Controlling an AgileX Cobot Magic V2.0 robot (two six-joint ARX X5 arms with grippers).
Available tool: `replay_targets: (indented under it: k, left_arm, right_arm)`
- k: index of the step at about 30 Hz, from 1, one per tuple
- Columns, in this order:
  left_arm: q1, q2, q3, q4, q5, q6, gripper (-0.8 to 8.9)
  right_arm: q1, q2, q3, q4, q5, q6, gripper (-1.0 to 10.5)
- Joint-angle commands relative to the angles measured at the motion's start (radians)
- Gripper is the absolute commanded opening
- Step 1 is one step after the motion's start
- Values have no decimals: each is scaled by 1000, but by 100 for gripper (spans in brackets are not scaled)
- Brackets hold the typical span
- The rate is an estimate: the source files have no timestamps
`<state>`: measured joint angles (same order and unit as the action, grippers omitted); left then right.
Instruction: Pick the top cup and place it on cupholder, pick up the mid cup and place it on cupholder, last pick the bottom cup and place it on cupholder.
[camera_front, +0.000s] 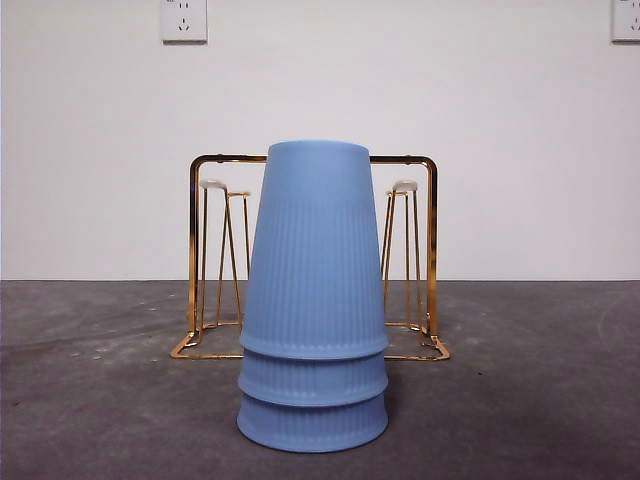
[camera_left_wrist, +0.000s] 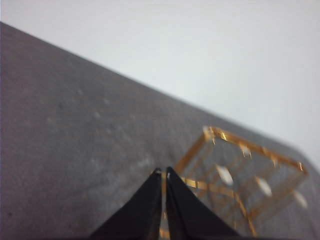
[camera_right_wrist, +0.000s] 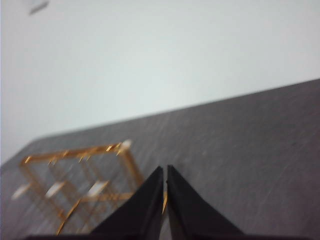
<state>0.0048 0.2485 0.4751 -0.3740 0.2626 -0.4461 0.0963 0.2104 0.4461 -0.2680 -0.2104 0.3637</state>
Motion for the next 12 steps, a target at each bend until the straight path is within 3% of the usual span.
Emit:
replay_targets:
  k: [1, 6, 12]
  left_arm:
    - [2, 89, 97, -68, 78, 158, 9]
    - [-16, 238, 239, -191, 215, 277, 9]
    - [-104, 353, 365, -340, 275, 392, 9]
  right_arm:
    - [0, 92, 87, -71, -71, -79, 6]
    - [8, 250, 233, -220, -224, -168, 6]
    - [70, 391, 375, -388, -362, -286, 6]
